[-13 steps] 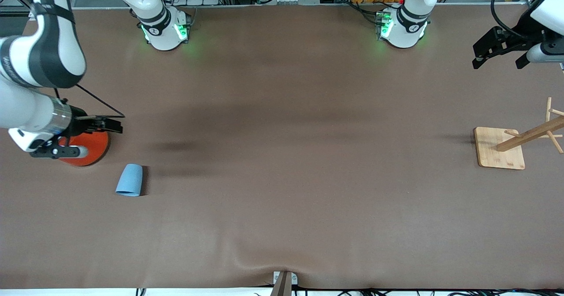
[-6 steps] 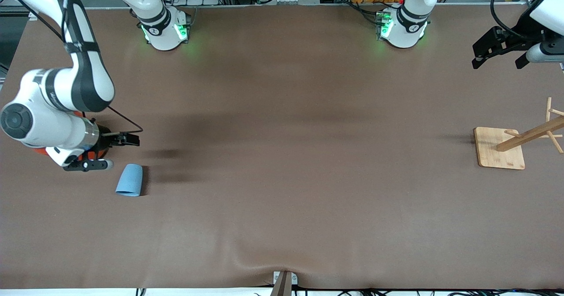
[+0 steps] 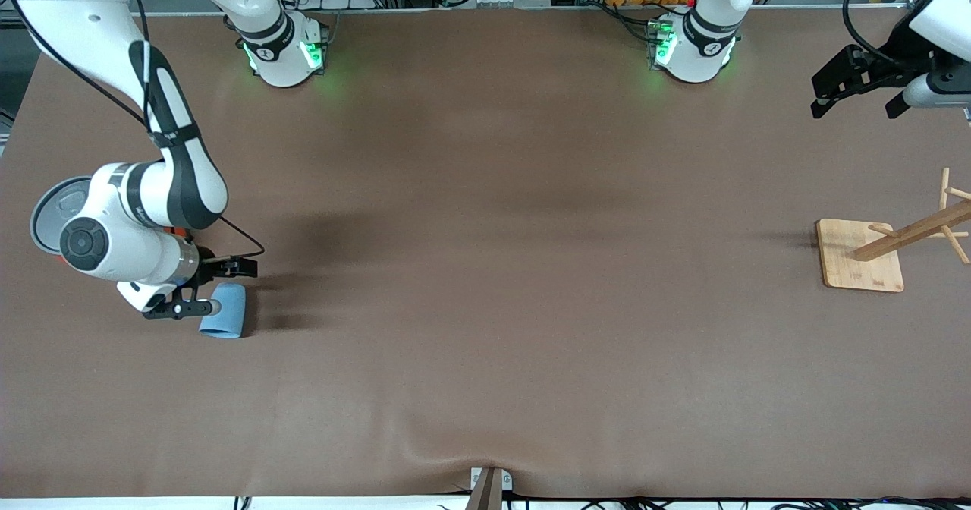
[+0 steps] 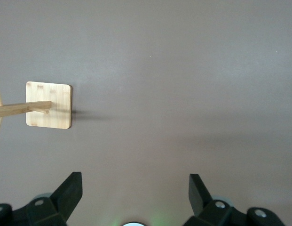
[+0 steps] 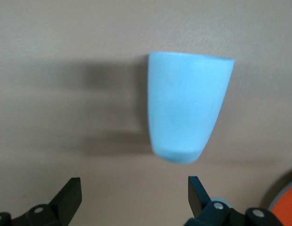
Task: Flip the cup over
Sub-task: 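Lower the open right gripper over the blue cup, then close the right gripper on the blue cup and lift it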
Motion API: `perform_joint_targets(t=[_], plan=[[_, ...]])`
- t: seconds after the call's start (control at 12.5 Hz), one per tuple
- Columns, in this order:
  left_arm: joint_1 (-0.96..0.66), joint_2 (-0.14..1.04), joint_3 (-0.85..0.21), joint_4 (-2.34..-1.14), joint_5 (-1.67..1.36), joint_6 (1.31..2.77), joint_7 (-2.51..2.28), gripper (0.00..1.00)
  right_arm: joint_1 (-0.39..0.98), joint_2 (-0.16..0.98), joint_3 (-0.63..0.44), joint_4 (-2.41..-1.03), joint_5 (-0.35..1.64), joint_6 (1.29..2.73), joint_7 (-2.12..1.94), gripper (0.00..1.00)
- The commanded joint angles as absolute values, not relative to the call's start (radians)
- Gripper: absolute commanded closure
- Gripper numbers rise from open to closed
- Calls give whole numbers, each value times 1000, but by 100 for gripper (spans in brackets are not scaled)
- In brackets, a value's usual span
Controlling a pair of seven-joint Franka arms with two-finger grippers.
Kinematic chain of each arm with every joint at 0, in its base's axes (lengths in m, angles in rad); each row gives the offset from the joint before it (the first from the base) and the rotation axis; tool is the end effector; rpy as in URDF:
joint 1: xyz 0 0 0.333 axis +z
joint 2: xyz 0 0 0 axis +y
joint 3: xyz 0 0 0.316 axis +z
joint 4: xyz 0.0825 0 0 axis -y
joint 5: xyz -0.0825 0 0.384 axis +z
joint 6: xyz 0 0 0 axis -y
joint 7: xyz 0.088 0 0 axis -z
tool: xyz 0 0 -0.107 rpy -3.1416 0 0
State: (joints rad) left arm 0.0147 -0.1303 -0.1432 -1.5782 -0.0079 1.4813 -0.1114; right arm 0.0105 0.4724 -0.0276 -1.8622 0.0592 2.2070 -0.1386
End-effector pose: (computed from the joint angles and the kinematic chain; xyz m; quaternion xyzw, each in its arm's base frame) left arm 0.4987 -0.0713 0.6813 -0.9998 0.0085 -0.0166 0.0034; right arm 0.6253 -0.0078 0.2536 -0.9969 -0.0426 0.0621 0.0212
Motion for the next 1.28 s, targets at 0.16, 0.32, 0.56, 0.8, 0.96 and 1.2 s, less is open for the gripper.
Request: perform_joint_targets(t=[0.16,0.32,0.56,0.8,0.96,1.2], plan=[[25,-126,-149,-1565,2,1473,-101,0,-18,524,-21,-1832,61,2304,-253,0],[25,-124,-149,-1566,2,1473,-101,0,-34,554,-21,-1821,61,2329,-317,0],[25,-121,-149,-1569,2,1474,-101,0,-35,561,-21,-1821,61,2341,-337,0],[21,-114,-150,-1568,2,1486,-101,0,-37,584,-21,-1821,61,2422,-418,0],[23,-112,-152,-1569,0,1486,-101,0,-49,595,-23,-1821,61,2460,-456,0],[23,-107,-152,-1571,0,1488,-101,0,-49,604,-21,-1821,61,2491,-457,0]])
